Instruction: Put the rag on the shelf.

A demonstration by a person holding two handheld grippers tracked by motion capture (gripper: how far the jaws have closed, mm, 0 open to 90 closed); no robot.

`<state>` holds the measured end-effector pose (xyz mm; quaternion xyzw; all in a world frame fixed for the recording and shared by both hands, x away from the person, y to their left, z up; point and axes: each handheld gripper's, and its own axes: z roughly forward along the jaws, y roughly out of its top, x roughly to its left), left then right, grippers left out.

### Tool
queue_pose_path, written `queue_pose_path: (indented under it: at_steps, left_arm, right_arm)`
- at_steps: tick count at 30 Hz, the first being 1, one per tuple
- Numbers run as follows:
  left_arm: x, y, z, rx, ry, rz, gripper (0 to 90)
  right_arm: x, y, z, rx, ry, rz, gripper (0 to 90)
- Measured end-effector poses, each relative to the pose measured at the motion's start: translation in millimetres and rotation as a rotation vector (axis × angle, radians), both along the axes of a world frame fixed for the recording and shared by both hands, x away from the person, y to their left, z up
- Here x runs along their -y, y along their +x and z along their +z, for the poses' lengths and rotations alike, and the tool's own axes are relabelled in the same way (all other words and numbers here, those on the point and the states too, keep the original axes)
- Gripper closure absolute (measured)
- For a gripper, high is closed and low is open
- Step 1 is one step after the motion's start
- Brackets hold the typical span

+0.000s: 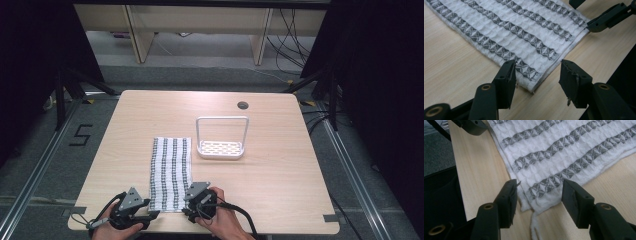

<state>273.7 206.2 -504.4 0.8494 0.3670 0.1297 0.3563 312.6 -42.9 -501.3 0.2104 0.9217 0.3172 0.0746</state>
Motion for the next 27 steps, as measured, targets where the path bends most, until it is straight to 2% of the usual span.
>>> queue_pose_path:
  at_steps: [2, 4, 5, 6, 8, 9, 10, 11, 13, 14, 15, 17, 18, 20, 21, 22, 23, 25, 26, 27]
  left_arm:
    - [-0.5, 0.6, -1.2, -0.004, 0.009, -0.001, 47.0]
    - [-0.8, 1.2, -1.7, -0.002, 0.021, -0.008, 47.9]
    - [0.4, 0.8, -2.7, -0.004, 0.019, -0.004, 49.9]
    - [-0.4, 0.9, -2.4, -0.011, 0.042, -0.021, 51.8]
    - [1.2, 1.5, -4.1, 0.005, 0.052, -0.016, 57.5]
    - [0.6, 3.0, -4.2, 0.004, 0.077, -0.036, 60.3]
    - [0.6, 3.0, -4.2, 0.004, 0.077, -0.036, 62.1]
    - [1.2, 3.9, -5.1, 0.002, 0.079, -0.034, 64.6]
    - [2.4, 4.0, -5.7, 0.006, 0.071, -0.028, 69.4]
    - [2.9, 3.6, -5.7, 0.004, 0.069, -0.034, 71.3]
    - [2.4, 4.3, -5.0, 0.009, 0.094, -0.045, 74.2]
    - [3.4, 4.1, -5.5, 0.022, 0.088, -0.042, 77.2]
    - [4.1, 4.2, -5.6, 0.029, 0.094, -0.043, 83.6]
    - [4.9, 3.8, -5.9, 0.028, 0.09, -0.038, 84.9]
    - [4.6, 3.3, -3.1, 0.045, 0.117, -0.062, 86.1]
    - [4.6, 3.3, -3.1, 0.045, 0.117, -0.062, 86.4]
    - [6.2, 2.0, -2.9, 0.049, 0.088, -0.044, 86.4]
    - [5.1, 1.5, 2.1, 0.074, 0.095, -0.049, 86.5]
    - [4.7, 1.3, 2.4, 0.074, 0.081, -0.041, 86.5]
    - [4.2, 1.3, 4.0, 0.087, 0.077, -0.045, 86.5]
  right_arm:
    - [-0.3, 2.1, -2.3, 0.021, -0.01, 0.014, 50.1]
    - [-0.5, 2.5, -2.8, 0.014, -0.017, 0.019, 51.1]
    - [-0.6, 3.2, -2.6, 0.011, -0.016, 0.023, 54.8]
    - [-0.6, 2.4, -3.4, -0.012, -0.001, 0.007, 56.4]
    - [0.7, 4.1, -2.2, -0.011, -0.011, 0.009, 60.0]
    - [1.0, 3.7, -2.3, -0.031, -0.005, -0.007, 62.4]
    - [1.0, 3.7, -2.3, -0.031, -0.005, -0.007, 62.4]
    - [2.0, 6.5, -3.0, -0.017, 0.002, 0.003, 66.6]
    - [2.6, 5.1, -1.9, -0.053, -0.002, -0.032, 72.5]
    - [3.4, 8.3, -2.8, -0.02, 0.009, 0.009, 74.8]
    - [3.4, 5.6, -1.7, -0.058, -0.002, -0.012, 77.4]
    - [3.0, 6.7, -3.2, -0.04, 0.013, 0.008, 79.7]
    - [2.7, 7.3, -3.3, -0.031, 0.021, 0.035, 82.6]
    - [2.3, 6.5, -3.0, -0.027, 0.017, 0.028, 83.4]
    - [2.1, 6.1, -3.1, -0.026, 0.02, 0.027, 84.8]
    - [2.3, 6.5, -2.9, -0.024, 0.024, 0.034, 85.3]
    - [2.3, 6.5, -2.9, -0.024, 0.024, 0.034, 85.3]
    - [4.0, 8.1, 0.1, -0.013, 0.037, 0.045, 86.0]
    - [4.5, 7.0, 1.9, -0.029, 0.033, 0.024, 86.1]
    - [5.7, 8.8, 3.9, -0.015, 0.042, 0.043, 86.2]
